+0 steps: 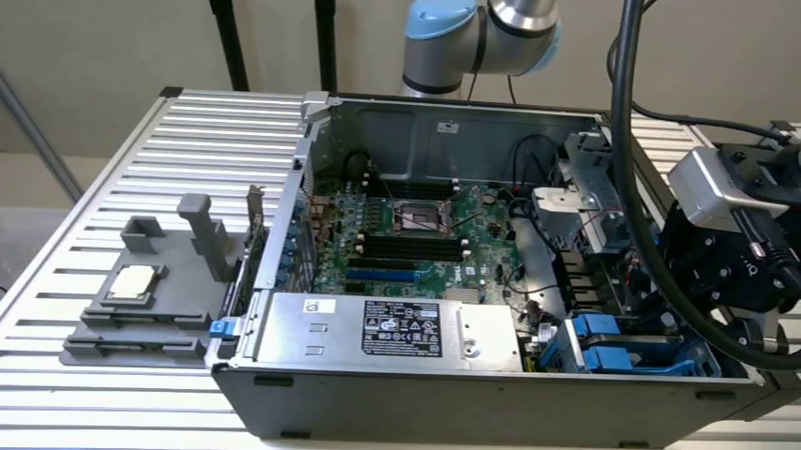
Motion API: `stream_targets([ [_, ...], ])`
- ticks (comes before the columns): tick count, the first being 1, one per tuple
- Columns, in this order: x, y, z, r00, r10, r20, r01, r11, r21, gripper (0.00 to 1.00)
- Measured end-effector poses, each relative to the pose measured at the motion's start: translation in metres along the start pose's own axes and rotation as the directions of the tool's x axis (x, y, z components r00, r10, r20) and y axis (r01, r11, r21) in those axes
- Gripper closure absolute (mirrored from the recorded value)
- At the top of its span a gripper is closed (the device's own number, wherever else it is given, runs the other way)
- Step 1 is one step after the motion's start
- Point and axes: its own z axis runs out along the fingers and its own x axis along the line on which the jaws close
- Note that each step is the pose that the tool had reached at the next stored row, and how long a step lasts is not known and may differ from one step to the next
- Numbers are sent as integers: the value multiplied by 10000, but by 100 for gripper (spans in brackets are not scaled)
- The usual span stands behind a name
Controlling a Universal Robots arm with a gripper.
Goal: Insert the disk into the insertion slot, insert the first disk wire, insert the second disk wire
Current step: 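Insert the first disk wire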
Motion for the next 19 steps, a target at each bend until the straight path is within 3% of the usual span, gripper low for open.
stream_targets([
  [19,-18,-40,30,9999,15,-130,-15,10000,7,83],
])
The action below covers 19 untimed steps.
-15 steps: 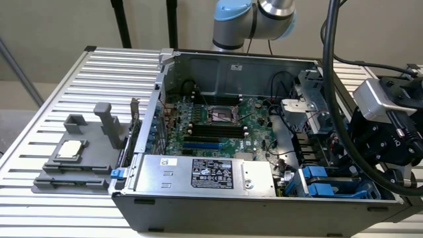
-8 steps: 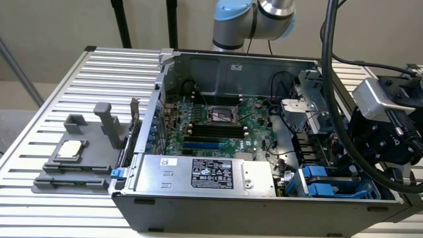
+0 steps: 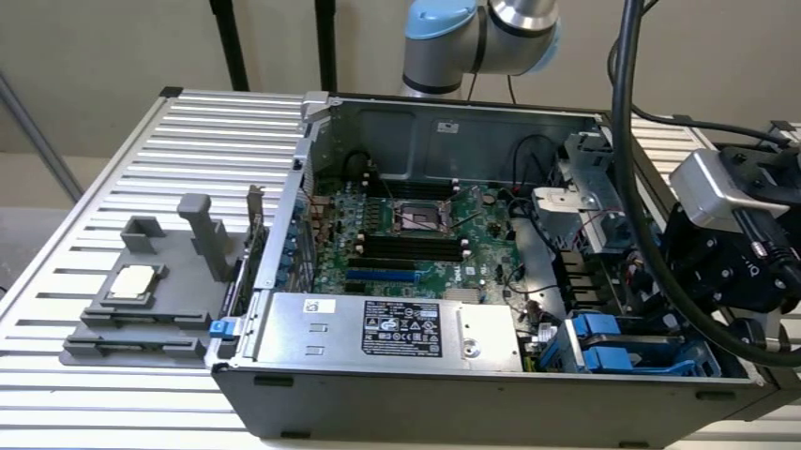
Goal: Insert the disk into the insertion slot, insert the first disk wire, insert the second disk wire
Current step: 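Insert the first disk wire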
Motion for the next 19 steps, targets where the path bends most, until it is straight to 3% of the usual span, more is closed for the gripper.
stream_targets([
  [12,2,-2,27,9997,33,-240,-33,10000,15,83],
  [14,3,4,29,9997,35,-243,-35,10000,16,82],
  [15,2,7,28,9997,34,-243,-33,10000,14,75],
  [19,1,36,6,9997,35,-243,-35,10000,13,75],
])
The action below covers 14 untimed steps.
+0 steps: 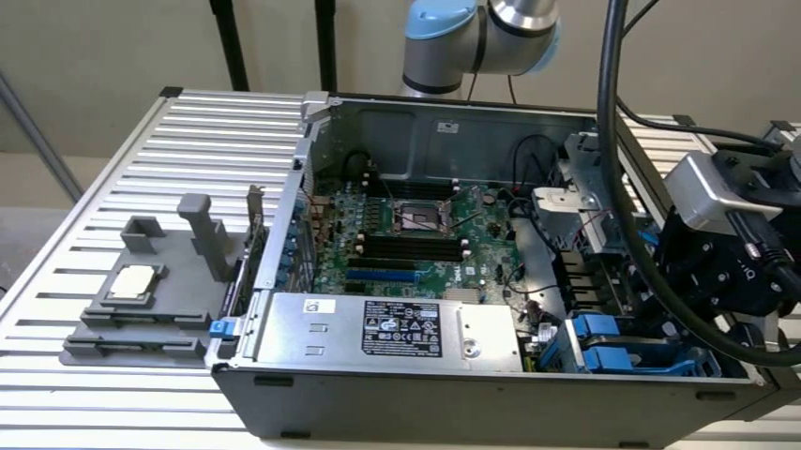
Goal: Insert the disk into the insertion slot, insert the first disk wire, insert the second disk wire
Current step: 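Insert the first disk wire, then insert the second disk wire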
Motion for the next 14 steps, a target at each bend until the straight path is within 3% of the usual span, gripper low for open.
stream_targets([
  [7,4,99,-84,10000,0,1,0,10000,0,75],
  [14,5,107,-84,10000,0,1,0,10000,0,75],
])
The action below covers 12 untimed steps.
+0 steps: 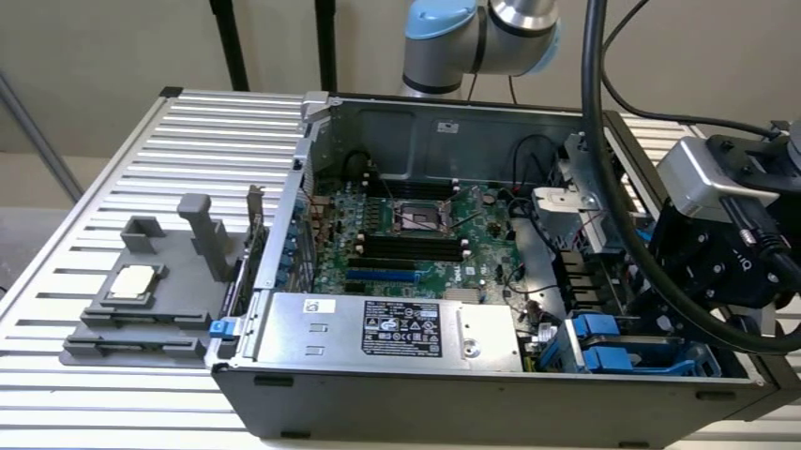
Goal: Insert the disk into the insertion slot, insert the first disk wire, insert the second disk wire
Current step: 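Insert the second disk wire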
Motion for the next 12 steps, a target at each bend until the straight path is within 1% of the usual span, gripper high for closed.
stream_targets([
  [9,0,1,0,10000,0,1,0,10000,0,75],
  [10,0,5,1,10000,0,2,0,10000,6,75],
  [12,1,37,2,10000,-4,4,4,10000,31,75],
])
